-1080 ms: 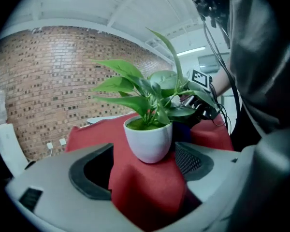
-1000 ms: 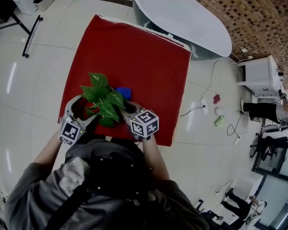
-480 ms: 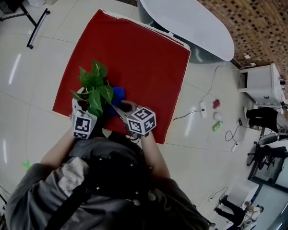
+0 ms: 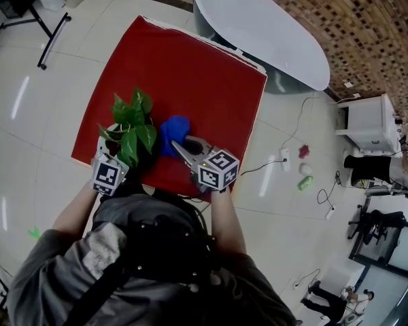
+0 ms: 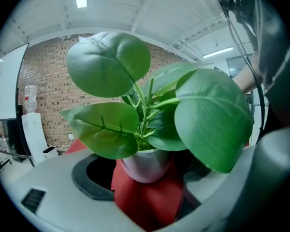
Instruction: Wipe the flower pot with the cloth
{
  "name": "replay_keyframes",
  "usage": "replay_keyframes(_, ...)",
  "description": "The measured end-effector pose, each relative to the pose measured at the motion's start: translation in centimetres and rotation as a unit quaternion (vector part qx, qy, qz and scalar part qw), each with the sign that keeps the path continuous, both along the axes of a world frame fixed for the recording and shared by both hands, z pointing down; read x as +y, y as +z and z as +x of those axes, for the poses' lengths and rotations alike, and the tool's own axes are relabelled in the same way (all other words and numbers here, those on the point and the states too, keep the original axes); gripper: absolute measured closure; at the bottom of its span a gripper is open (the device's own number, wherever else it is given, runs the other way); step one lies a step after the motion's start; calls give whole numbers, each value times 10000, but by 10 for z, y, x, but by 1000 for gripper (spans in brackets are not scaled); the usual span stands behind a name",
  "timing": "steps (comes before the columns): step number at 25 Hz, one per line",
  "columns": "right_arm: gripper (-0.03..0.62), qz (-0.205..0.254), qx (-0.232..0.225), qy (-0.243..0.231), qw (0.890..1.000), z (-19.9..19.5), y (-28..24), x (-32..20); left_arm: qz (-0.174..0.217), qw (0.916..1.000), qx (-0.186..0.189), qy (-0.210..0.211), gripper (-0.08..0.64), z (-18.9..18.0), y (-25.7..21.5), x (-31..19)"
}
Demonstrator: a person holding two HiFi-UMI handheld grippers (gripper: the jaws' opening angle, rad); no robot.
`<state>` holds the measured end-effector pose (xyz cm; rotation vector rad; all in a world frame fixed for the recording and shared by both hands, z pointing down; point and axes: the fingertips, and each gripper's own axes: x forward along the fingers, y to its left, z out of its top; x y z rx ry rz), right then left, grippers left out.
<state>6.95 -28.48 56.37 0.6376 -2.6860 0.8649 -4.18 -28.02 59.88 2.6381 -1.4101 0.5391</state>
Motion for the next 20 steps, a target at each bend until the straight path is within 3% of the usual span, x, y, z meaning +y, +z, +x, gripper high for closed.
replay_keyframes(8,531,-221,26,-372,9991,-40,22,-13,-198,9929,218,1156,155,2,2,1)
replay_keyframes(14,531,-420,-10,-448,9981,-49,29,-24,-337,9846,300,1691,155,1,0,-6)
replay_keyframes(20,531,-551,264,-484,9970,-48,54,-38,-435,9748,283,2168,153,5,7,-12)
